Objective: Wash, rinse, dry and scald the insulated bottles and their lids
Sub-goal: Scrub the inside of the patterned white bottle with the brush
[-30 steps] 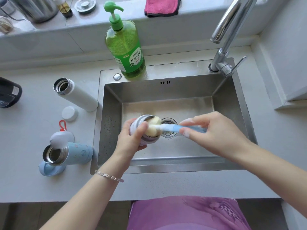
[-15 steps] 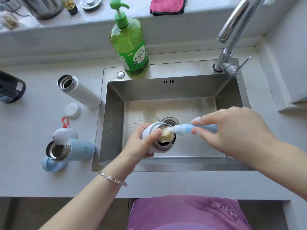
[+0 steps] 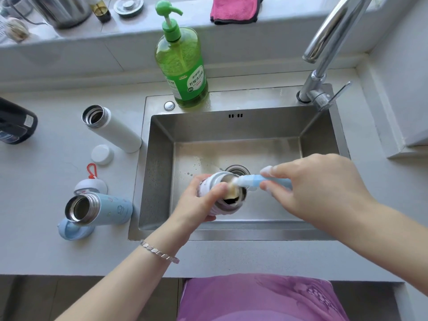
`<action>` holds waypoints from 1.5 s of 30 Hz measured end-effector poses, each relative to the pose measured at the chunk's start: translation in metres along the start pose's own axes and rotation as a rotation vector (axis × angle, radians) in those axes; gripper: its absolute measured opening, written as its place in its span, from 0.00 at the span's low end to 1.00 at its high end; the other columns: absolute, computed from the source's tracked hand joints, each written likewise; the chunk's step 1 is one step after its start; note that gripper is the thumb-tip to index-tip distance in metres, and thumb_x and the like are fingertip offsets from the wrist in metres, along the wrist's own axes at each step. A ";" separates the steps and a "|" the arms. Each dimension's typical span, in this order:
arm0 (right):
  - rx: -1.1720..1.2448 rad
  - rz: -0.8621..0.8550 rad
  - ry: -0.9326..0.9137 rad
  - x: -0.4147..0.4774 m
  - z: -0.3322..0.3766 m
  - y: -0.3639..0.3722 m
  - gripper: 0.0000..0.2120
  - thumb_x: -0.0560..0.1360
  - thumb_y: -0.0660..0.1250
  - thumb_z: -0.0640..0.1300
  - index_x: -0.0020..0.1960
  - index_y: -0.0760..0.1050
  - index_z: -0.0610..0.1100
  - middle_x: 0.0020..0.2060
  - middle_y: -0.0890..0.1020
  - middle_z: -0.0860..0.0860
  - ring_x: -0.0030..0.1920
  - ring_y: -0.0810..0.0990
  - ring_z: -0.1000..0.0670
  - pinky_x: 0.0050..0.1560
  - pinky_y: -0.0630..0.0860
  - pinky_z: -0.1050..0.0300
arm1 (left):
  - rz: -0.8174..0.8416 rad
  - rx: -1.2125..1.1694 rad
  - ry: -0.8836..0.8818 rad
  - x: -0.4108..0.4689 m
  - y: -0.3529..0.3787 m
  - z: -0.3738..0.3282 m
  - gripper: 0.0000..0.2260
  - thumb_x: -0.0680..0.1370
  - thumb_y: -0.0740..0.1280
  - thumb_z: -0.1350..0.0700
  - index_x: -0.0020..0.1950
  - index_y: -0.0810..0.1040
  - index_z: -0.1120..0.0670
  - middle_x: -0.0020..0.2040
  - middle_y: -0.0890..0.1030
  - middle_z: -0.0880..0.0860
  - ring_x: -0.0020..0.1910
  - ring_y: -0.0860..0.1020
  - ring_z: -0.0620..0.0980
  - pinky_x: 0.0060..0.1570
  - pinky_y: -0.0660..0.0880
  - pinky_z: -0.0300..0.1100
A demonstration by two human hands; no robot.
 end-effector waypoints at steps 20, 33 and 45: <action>0.132 0.015 -0.155 0.009 -0.010 0.017 0.08 0.59 0.68 0.54 0.34 0.83 0.55 0.21 0.78 0.56 0.20 0.75 0.50 0.25 0.55 0.71 | -0.136 0.058 0.099 0.021 -0.031 -0.010 0.30 0.54 0.71 0.37 0.54 0.75 0.41 0.62 0.71 0.57 0.54 0.78 0.53 0.44 0.81 0.48; 0.132 0.231 0.019 0.007 0.003 0.033 0.15 0.76 0.57 0.60 0.61 0.73 0.62 0.55 0.80 0.58 0.56 0.76 0.52 0.47 0.68 0.60 | -0.147 0.070 0.073 0.020 -0.027 0.005 0.28 0.52 0.71 0.36 0.52 0.73 0.36 0.62 0.70 0.57 0.50 0.79 0.51 0.48 0.80 0.50; 0.288 0.339 0.185 0.003 -0.019 0.053 0.12 0.73 0.64 0.60 0.55 0.77 0.62 0.56 0.80 0.60 0.58 0.76 0.53 0.52 0.72 0.60 | -0.193 0.081 0.032 0.025 -0.031 0.024 0.33 0.51 0.71 0.35 0.55 0.73 0.39 0.62 0.70 0.56 0.51 0.78 0.51 0.46 0.81 0.46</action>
Point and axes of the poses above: each hand's wrist, its own x-axis towards the middle knuckle, its own y-axis out of the palm, z = x × y, the point moved 7 cm from there along x, towards the middle knuckle
